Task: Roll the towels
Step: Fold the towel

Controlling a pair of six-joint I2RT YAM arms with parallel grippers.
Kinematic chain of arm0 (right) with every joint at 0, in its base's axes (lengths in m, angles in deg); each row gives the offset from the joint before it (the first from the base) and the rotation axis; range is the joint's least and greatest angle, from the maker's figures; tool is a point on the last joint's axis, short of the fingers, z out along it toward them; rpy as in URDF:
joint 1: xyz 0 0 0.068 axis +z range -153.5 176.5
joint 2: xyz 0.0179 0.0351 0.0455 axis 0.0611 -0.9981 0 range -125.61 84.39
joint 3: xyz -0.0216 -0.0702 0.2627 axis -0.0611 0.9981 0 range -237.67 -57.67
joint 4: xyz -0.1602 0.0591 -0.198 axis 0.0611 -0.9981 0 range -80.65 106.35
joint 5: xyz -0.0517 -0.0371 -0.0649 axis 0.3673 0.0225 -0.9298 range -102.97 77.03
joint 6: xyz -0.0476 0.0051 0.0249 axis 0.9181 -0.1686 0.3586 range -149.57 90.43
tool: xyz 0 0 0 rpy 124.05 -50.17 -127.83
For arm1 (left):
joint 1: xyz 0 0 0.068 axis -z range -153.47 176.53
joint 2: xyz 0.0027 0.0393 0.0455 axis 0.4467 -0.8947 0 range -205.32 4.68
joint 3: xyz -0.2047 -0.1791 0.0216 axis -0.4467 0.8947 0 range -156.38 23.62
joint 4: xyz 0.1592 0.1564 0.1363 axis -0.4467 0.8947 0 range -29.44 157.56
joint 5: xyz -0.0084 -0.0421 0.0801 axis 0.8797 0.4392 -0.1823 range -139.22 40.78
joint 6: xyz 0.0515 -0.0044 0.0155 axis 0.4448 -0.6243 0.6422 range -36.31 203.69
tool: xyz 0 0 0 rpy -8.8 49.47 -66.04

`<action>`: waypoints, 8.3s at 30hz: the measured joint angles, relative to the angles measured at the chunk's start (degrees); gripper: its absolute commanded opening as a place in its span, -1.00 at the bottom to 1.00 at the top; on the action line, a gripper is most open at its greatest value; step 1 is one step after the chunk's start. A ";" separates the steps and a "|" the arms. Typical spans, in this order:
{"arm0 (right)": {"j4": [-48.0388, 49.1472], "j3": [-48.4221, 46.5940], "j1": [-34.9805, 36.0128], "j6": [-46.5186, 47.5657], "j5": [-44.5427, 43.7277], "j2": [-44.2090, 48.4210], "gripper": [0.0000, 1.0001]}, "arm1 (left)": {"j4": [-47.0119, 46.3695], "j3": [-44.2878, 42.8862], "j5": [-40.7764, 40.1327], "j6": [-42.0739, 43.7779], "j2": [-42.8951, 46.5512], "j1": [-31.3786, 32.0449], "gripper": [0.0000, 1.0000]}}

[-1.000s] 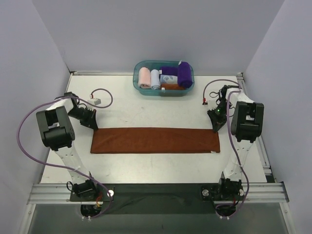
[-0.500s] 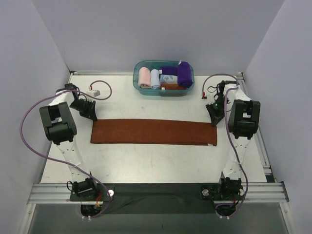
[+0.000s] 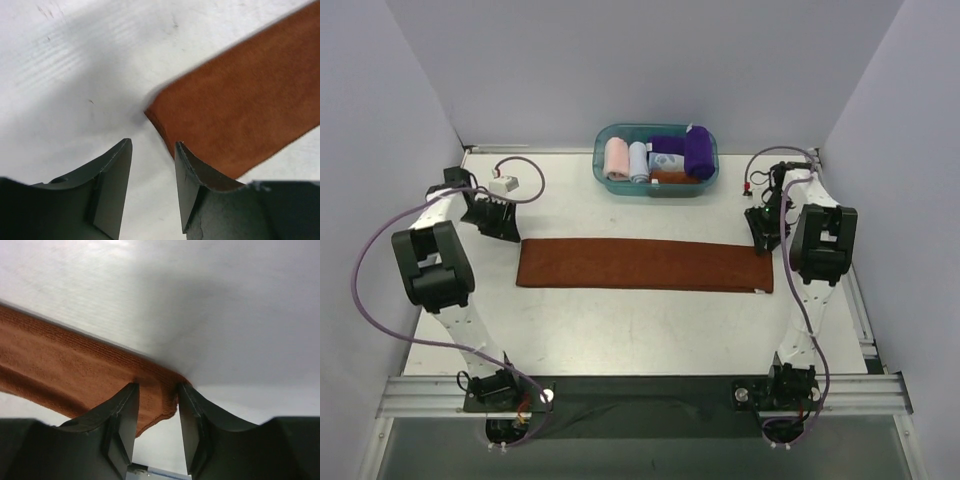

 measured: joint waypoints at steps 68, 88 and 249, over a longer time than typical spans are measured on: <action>8.79 21.24 -5.75 -16.63 -1.38 12.20 -0.48 | -8.46 24.90 3.50 -7.17 16.63 4.39 0.12; 4.44 11.54 -11.26 -8.94 -3.80 12.31 -1.00 | -10.67 24.92 3.48 -11.74 18.93 3.54 0.17; 17.42 14.82 31.30 -16.22 31.26 7.54 -0.78 | -31.67 31.12 14.40 -30.23 27.74 22.86 0.26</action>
